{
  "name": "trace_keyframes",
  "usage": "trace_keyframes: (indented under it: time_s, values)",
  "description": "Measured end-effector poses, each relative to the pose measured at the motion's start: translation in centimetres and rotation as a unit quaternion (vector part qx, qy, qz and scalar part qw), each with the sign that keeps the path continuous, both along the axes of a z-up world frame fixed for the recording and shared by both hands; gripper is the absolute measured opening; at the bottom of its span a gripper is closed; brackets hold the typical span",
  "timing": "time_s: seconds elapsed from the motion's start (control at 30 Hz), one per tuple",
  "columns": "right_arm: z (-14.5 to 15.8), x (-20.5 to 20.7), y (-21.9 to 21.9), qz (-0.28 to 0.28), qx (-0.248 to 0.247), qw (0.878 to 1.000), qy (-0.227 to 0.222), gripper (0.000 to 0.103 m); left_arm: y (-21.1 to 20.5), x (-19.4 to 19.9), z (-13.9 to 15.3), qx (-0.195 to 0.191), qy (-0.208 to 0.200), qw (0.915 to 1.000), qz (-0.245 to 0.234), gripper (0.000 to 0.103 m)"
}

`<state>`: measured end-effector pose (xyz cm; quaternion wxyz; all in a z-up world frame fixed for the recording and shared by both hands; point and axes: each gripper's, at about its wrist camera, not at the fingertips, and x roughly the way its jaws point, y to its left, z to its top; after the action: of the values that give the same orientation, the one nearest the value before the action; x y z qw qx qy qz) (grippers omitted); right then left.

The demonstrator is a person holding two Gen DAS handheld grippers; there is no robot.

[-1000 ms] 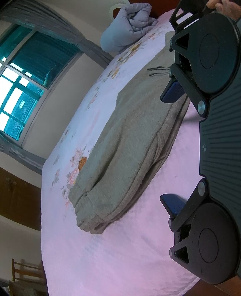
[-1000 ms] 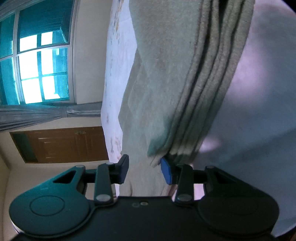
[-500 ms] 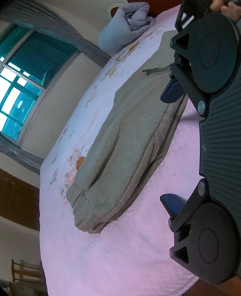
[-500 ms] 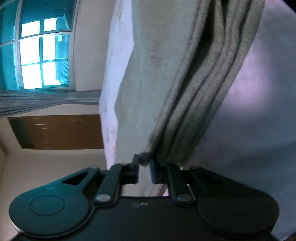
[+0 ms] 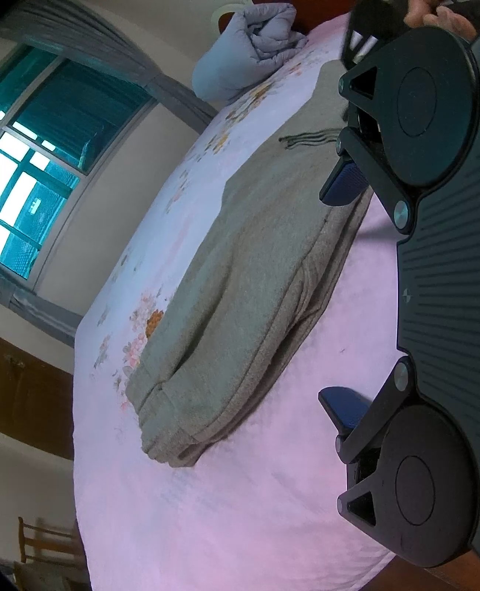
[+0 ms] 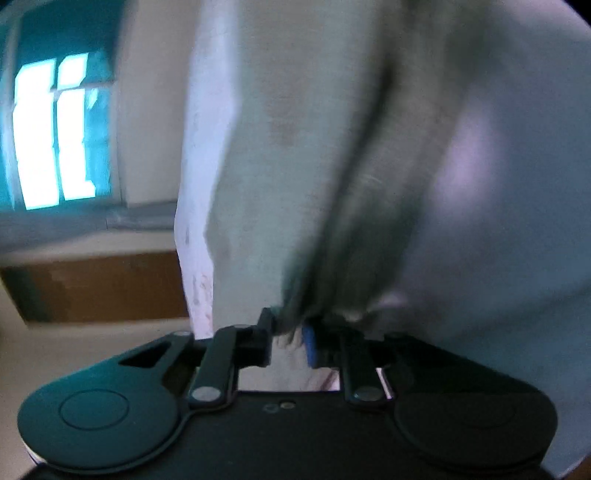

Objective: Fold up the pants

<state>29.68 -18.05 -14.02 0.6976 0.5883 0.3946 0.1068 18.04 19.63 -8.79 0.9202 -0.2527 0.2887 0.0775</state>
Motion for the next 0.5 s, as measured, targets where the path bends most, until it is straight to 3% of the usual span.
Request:
trace_keyframes:
  time_s: [0.07,0.13,0.2,0.23,0.3,0.33,0.37,0.43,0.5]
  values:
    - [2.3,0.1,0.3,0.023,-0.029,0.998,-0.057,0.005,0.0,-0.1,0.0,0.0,0.0,1.0,-0.001,0.103]
    - [5.1,-0.3,0.4,0.052,-0.028,0.987,-0.151,0.005,0.1,-0.1,-0.1,-0.002,-0.001,1.0,0.001,0.103]
    - [5.7,-0.1,0.8,0.1,-0.018,0.978,-0.185,0.005,0.0,0.2,-0.1,0.0,0.002,1.0,-0.001,0.103]
    - [4.9,0.3,1.2,0.13,-0.021,0.976,-0.175,0.005,-0.1,0.3,-0.1,0.002,0.004,1.0,-0.003,0.103]
    - [1.9,0.9,1.8,0.151,-0.091,0.98,-0.094,0.005,-0.3,0.6,0.0,0.007,0.008,0.9999,-0.007,0.103]
    - [-0.2,1.0,1.1,0.138,-0.063,0.986,-0.067,0.004,-0.4,0.6,0.1,0.008,0.007,0.9999,-0.01,0.103]
    - [-0.9,0.9,0.6,0.126,-0.037,0.989,-0.068,0.006,-0.4,0.6,0.2,0.009,0.007,0.9999,-0.013,0.103]
    - [-0.7,0.5,0.1,0.119,-0.011,0.99,-0.071,0.019,-0.6,0.5,0.2,0.01,0.01,0.9998,-0.016,0.103]
    - [0.8,-0.6,-1.3,0.118,-0.009,0.988,-0.1,0.02,-0.9,0.7,0.6,0.001,0.005,0.9997,-0.023,0.103]
